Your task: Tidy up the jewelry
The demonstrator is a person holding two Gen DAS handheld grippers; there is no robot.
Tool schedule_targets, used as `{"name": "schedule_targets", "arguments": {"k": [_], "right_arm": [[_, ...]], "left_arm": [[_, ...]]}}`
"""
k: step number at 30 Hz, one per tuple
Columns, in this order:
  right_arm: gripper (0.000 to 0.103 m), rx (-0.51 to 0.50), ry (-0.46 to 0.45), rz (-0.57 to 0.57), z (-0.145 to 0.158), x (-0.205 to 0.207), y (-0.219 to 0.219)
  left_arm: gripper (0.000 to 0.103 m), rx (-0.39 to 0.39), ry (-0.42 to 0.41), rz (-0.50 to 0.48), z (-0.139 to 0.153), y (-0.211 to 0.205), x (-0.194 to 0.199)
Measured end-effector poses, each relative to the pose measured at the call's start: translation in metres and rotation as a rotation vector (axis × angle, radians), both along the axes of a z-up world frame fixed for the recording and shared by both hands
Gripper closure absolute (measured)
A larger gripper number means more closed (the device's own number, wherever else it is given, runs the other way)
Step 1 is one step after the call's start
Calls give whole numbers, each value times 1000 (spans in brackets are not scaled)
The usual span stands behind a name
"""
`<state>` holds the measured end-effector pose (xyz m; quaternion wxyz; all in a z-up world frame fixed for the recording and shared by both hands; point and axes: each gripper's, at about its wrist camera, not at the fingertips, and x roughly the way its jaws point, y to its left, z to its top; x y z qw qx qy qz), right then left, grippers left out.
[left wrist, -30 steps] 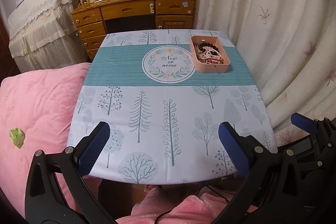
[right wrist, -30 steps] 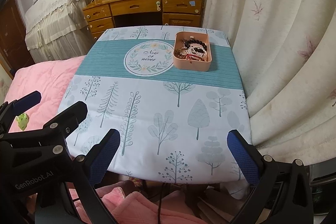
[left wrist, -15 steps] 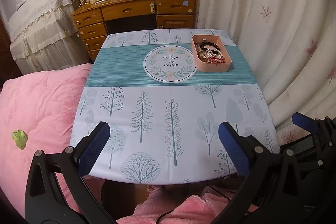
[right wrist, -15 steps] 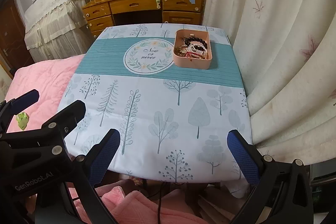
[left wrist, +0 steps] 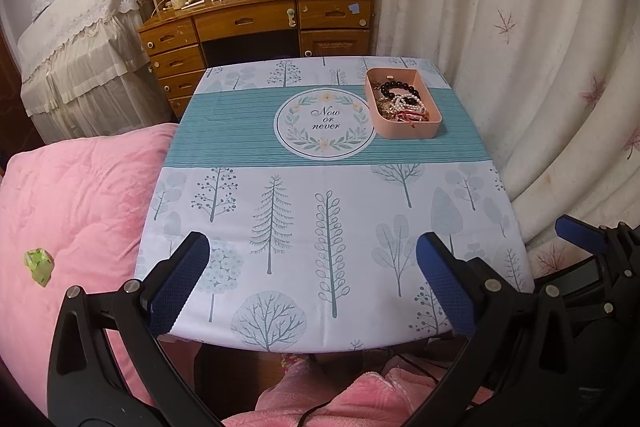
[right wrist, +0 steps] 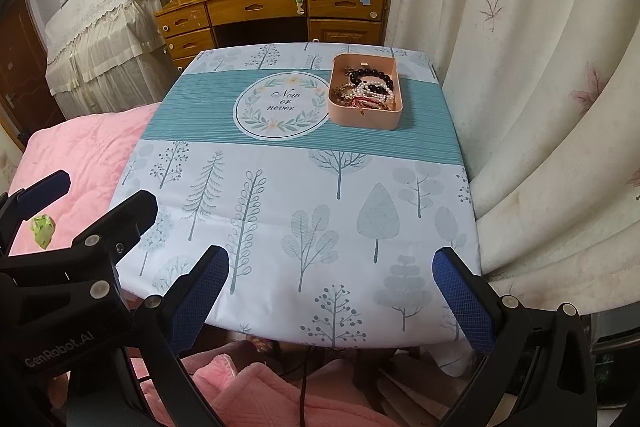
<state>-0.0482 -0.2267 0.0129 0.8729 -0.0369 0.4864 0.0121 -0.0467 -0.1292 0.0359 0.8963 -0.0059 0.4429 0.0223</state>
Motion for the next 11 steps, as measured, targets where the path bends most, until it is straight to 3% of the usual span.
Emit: {"name": "schedule_targets", "arguments": {"k": [11], "right_arm": [[0, 1, 2, -4, 0, 1, 1]], "left_arm": [[0, -1, 1, 1, 1, 1, 1]]}}
